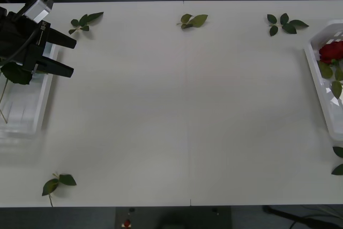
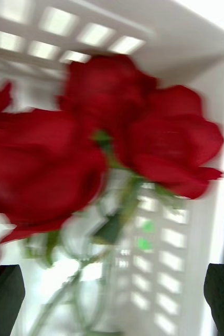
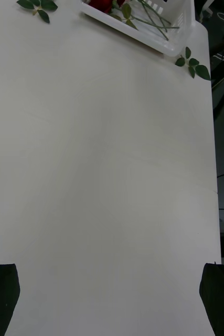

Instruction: Put the red flowers into the right box and the blue flowers into the left box

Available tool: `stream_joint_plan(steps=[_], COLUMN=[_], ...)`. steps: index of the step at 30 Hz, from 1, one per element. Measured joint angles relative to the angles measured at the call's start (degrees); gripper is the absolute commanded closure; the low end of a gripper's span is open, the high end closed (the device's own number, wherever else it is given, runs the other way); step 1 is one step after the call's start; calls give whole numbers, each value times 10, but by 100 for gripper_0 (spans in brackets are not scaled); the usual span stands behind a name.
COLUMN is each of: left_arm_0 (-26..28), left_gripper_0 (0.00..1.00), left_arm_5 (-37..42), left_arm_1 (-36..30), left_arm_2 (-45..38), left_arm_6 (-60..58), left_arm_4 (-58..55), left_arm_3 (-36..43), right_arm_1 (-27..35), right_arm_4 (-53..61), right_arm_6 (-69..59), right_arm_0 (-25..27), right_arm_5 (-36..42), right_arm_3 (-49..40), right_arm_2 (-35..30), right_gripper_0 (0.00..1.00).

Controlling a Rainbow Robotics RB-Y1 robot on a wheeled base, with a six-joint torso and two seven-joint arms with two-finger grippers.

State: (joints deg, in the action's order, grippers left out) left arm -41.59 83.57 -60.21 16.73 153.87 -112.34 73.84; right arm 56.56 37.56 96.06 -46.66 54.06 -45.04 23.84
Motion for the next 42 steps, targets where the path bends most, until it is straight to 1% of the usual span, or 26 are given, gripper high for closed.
stream_joint_plan(steps=[2,7,11,13,17,23,27,29,33,38,42], left_arm_0=[0,0,0,0,0,0,0,0,0,0,0], left_gripper_0=[0,0,0,0,0,0,0,0,0,0,0], left_arm_5=[0,0,0,0,0,0,0,0,0,0,0], left_arm_1=[0,0,0,0,0,0,0,0,0,0,0], left_arm_2=[0,0,0,0,0,0,0,0,0,0,0], left_arm_6=[0,0,0,0,0,0,0,0,0,0,0], left_arm_4=[0,0,0,0,0,0,0,0,0,0,0], left_arm_3=[0,0,0,0,0,0,0,0,0,0,0], right_arm_1=[0,3,11,16,17,17,10,-2,-46,-119,-159], right_arm_4=[71,268,399,483,626,785,871,896,909,907,877], right_arm_6=[22,135,171,191,249,351,395,422,473,490,496], right_arm_0=[0,0,0,0,1,11,19,19,19,19,19], right_arm_5=[10,43,73,86,109,170,186,196,215,221,208], right_arm_3=[-17,-63,-117,-139,-163,-213,-250,-259,-267,-272,-298], right_arm_2=[0,0,0,0,0,0,0,0,-2,-16,-18], right_gripper_0=[0,0,0,0,0,0,0,0,0,0,0])
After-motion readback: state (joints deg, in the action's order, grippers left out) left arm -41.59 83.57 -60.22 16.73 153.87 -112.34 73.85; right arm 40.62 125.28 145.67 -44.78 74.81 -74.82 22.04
